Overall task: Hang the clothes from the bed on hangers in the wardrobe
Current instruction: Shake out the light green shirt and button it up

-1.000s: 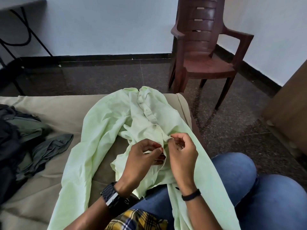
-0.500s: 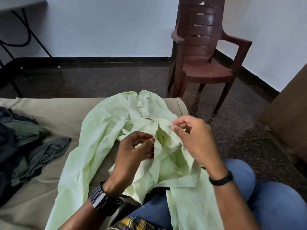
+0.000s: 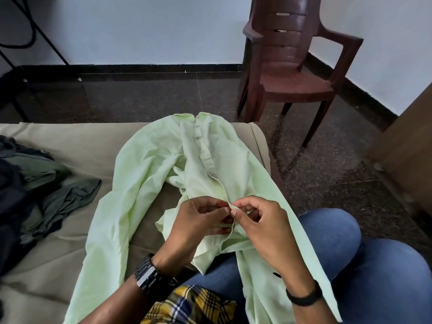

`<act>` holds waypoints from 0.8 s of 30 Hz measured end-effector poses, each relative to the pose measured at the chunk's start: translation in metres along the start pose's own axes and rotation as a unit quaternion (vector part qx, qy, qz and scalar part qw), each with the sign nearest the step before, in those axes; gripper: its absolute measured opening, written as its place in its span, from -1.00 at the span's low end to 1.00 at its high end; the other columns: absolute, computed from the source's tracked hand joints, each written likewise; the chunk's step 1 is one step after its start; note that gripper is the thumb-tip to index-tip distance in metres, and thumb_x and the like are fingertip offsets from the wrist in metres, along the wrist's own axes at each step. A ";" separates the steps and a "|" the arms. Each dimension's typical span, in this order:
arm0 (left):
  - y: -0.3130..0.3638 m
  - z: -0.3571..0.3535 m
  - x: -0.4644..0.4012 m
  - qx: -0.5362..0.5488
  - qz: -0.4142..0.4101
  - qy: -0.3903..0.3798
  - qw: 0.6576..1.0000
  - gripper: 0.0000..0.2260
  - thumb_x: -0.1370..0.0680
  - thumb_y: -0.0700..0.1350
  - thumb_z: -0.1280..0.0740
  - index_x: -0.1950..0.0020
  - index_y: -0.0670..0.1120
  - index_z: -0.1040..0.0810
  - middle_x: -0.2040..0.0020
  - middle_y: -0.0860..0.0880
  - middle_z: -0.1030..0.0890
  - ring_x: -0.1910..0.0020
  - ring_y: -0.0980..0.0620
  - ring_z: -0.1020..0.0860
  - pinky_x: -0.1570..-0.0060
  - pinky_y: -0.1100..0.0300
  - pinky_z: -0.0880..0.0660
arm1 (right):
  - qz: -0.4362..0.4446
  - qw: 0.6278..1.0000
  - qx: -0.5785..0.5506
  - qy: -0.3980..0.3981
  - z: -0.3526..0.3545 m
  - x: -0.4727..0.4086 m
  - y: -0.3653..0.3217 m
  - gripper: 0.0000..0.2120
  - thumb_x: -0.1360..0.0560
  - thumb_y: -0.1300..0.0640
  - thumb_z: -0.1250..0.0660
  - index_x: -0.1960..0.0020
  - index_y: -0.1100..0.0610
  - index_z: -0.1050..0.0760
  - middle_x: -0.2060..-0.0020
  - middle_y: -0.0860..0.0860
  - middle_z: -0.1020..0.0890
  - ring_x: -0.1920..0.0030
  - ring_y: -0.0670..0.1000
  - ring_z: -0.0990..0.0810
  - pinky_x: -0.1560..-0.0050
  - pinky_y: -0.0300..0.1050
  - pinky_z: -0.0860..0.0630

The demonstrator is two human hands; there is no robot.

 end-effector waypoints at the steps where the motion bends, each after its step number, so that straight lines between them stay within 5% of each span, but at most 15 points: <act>1: 0.000 0.000 0.000 0.000 0.000 0.000 1.000 -0.98 -0.47 -0.32 -0.40 0.14 -0.24 -0.63 0.23 -0.23 -0.67 0.27 -0.07 -0.65 0.31 0.17 -0.58 | -0.002 1.000 -0.003 0.001 -0.001 0.000 0.001 -0.93 -0.47 0.10 -0.44 0.12 -0.08 -0.62 0.31 -0.18 -0.63 0.26 -0.24 -0.58 0.28 -0.45 -0.42; 8: 0.002 0.000 0.000 0.037 -0.008 0.002 0.999 -0.86 -0.32 -0.22 -0.47 0.15 -0.21 -0.64 0.23 -0.23 -0.68 0.28 -0.07 -0.67 0.30 0.18 -0.59 | 0.002 1.000 -0.018 0.001 -0.002 -0.005 0.006 -0.96 -0.48 0.10 -0.43 0.12 -0.03 -0.63 0.31 -0.17 -0.65 0.24 -0.21 -0.61 0.25 -0.41 -0.47; 15: 0.003 0.002 0.000 -0.007 -0.021 0.008 1.000 -0.96 -0.45 -0.37 -0.40 0.13 -0.27 -0.61 0.27 -0.23 -0.66 0.29 -0.07 -0.65 0.30 0.18 -0.59 | -0.010 0.997 -0.072 -0.021 -0.005 -0.005 0.009 -0.96 -0.49 0.08 -0.42 0.10 -0.03 -0.65 0.27 -0.21 -0.66 0.20 -0.18 -0.63 0.17 -0.30 -0.52; 24: 0.003 0.003 -0.002 -0.022 -0.002 0.022 1.000 -0.93 -0.44 -0.36 -0.43 0.14 -0.24 -0.58 0.32 -0.18 -0.65 0.35 -0.05 -0.63 0.31 0.16 -0.60 | 0.018 0.999 -0.019 -0.018 -0.007 -0.005 0.006 -0.90 -0.52 0.13 -0.37 0.10 -0.02 -0.65 0.26 -0.22 -0.67 0.18 -0.25 -0.62 0.19 -0.46 -0.45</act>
Point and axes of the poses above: each hand's wrist, its own x-axis away from the middle knuckle, its own z-axis out of the back of the hand, y = z × x, the point moved 4 cm from there along -x, towards the middle knuckle
